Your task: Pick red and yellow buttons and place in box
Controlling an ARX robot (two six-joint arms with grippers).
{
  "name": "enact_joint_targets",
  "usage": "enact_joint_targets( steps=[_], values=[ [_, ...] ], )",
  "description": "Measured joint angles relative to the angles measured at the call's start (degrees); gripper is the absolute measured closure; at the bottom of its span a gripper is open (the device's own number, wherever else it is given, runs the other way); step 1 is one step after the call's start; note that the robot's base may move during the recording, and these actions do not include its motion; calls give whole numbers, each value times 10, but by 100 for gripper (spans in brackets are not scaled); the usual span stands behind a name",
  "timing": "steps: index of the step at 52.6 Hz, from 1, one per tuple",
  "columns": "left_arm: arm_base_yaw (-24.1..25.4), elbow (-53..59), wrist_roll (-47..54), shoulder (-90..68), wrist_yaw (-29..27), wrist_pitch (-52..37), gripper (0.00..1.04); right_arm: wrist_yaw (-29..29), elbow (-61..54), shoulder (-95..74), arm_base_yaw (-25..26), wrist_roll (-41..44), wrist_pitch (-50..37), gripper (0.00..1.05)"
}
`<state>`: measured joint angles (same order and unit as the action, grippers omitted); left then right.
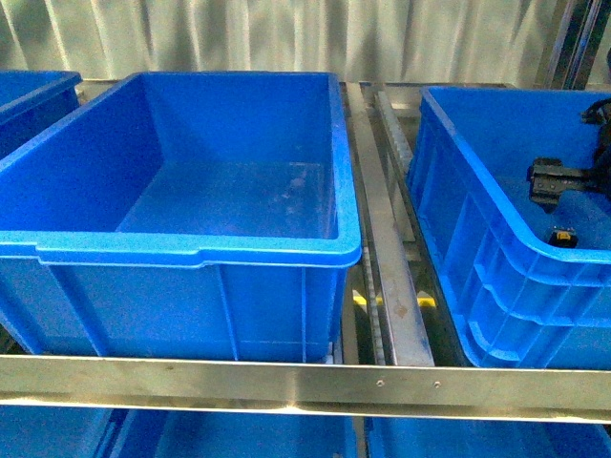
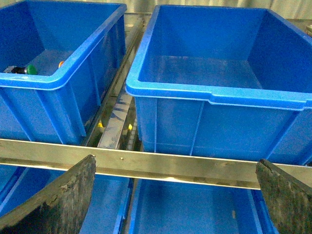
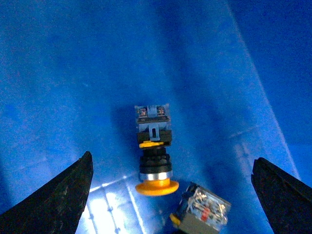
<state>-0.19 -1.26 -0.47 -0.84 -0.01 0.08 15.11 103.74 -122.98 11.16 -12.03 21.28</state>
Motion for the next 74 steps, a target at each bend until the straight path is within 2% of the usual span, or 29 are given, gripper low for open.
enact_joint_targets(
  steps=[8, 17, 23, 28, 31, 35, 41, 52, 74],
  values=[
    [0, 0, 0, 0, 0, 0, 8, -23, -135, 170, -6, -22, -68, 7],
    [0, 0, 0, 0, 0, 0, 8, -40, -329, 393, -51, -70, -126, 7],
    [0, 0, 0, 0, 0, 0, 8, -13, -445, 510, -90, -110, -164, 7],
    [0, 0, 0, 0, 0, 0, 8, -120, -569, 606, -104, -32, -325, 21],
    [0, 0, 0, 0, 0, 0, 8, -148, -648, 672, -109, 35, -388, 32],
    [0, 0, 0, 0, 0, 0, 8, -153, -747, 771, -112, 82, -384, 48],
    [0, 0, 0, 0, 0, 0, 8, -150, -836, 864, -111, 103, -364, 67],
    [0, 0, 0, 0, 0, 0, 8, -150, -900, 924, -111, 115, -377, 100],
    [0, 0, 0, 0, 0, 0, 8, -151, -975, 1003, -111, 117, -375, 101]
  ],
)
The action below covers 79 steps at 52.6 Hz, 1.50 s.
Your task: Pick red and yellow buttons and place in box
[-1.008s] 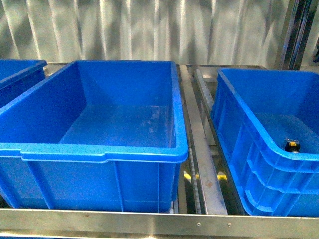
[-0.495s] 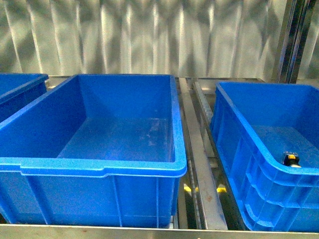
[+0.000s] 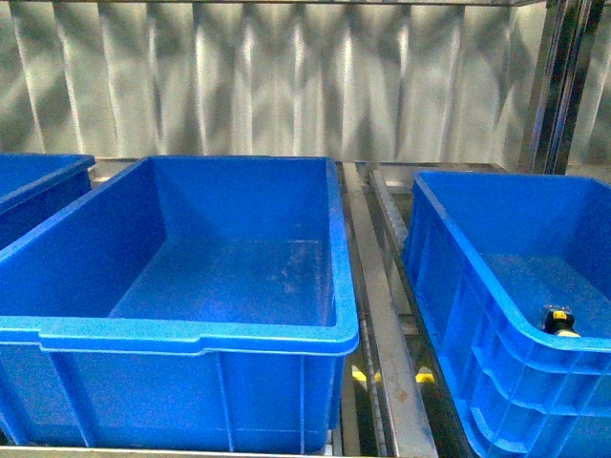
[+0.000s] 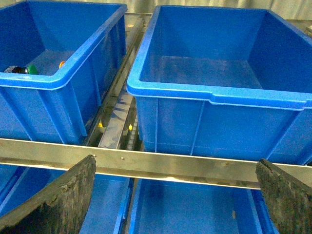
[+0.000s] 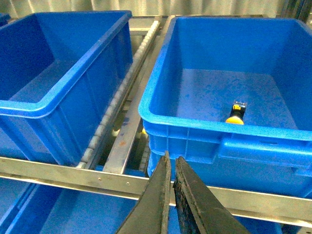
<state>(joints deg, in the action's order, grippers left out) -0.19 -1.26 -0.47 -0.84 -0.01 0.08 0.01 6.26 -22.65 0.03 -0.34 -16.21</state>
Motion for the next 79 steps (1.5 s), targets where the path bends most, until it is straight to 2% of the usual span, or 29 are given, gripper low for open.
enact_joint_targets(
  steps=[42, 49, 79],
  values=[
    [0, 0, 0, 0, 0, 0, 8, 1, -50, 123, 0, 0, 58, 101],
    [0, 0, 0, 0, 0, 0, 8, 0, -50, 208, 0, 0, 156, 101],
    [0, 0, 0, 0, 0, 0, 8, 0, -50, 224, 0, 0, 161, 101]
  ],
)
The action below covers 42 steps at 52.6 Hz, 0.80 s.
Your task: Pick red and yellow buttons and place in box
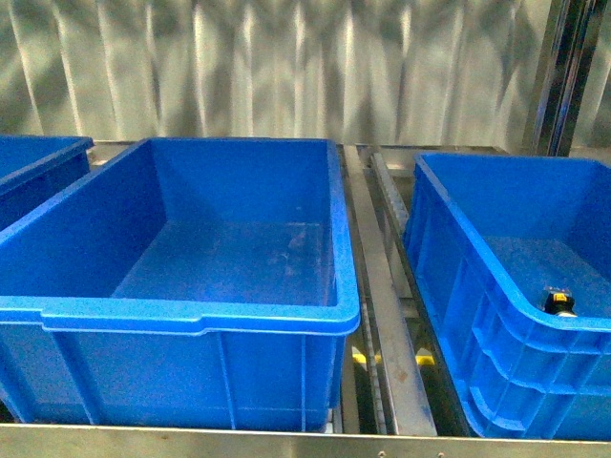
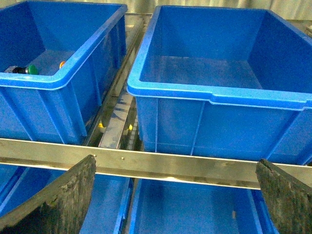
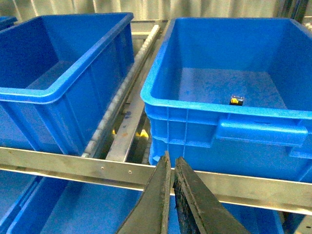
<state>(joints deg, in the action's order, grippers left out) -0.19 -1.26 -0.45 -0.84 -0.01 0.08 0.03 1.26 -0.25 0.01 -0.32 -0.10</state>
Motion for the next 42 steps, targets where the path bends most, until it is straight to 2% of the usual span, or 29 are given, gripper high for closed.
enact_joint_targets(
  steps=[2, 5, 7, 11, 31, 42],
  values=[
    [0, 0, 0, 0, 0, 0, 8, 0, 0, 0, 0, 1, 0, 100],
    [0, 0, 0, 0, 0, 0, 8, 0, 0, 0, 0, 1, 0, 92],
    [0, 0, 0, 0, 0, 0, 8, 0, 0, 0, 0, 1, 0, 82],
    [0, 0, 0, 0, 0, 0, 8, 0, 0, 0, 0, 1, 0, 67],
    [0, 0, 0, 0, 0, 0, 8, 0, 0, 0, 0, 1, 0, 7],
    [0, 0, 0, 0, 0, 0, 8, 0, 0, 0, 0, 1, 0, 7]
  ],
)
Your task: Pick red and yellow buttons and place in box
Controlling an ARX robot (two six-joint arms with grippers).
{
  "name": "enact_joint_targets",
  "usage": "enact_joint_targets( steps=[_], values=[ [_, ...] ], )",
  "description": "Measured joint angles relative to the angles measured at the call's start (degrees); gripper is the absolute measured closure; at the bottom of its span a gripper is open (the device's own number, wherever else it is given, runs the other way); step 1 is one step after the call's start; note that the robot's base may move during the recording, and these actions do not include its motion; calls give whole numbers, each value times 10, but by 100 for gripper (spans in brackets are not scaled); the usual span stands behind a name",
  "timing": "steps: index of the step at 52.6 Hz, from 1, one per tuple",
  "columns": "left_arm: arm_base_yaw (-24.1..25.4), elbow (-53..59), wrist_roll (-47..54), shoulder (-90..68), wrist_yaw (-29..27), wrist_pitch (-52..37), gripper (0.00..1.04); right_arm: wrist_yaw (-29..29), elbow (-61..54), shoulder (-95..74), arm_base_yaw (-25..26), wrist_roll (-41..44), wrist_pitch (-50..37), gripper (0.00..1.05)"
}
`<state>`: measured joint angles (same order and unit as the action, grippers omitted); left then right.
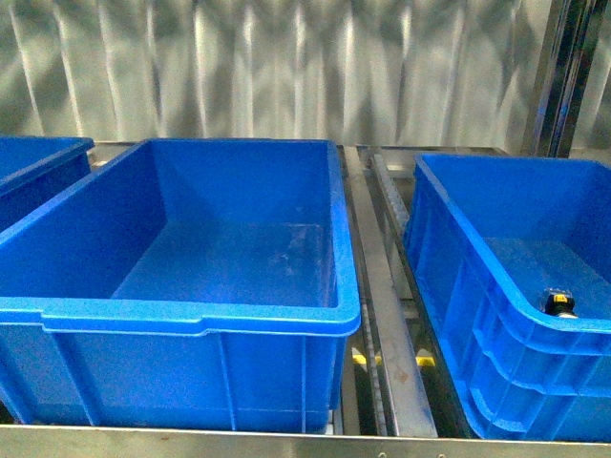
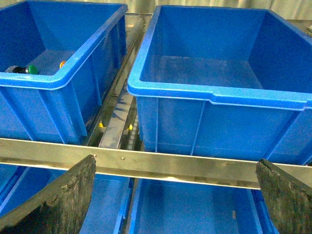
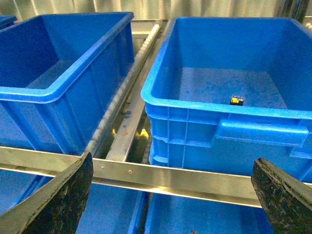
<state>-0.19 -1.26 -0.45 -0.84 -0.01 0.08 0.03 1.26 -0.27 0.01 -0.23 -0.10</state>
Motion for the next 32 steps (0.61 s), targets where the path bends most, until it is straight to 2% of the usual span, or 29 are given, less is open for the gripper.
enact_joint_targets(
  steps=[32],
  values=[
    [0, 0, 0, 0, 0, 0, 8, 0, 0, 0, 0, 0, 0, 7]
  ],
)
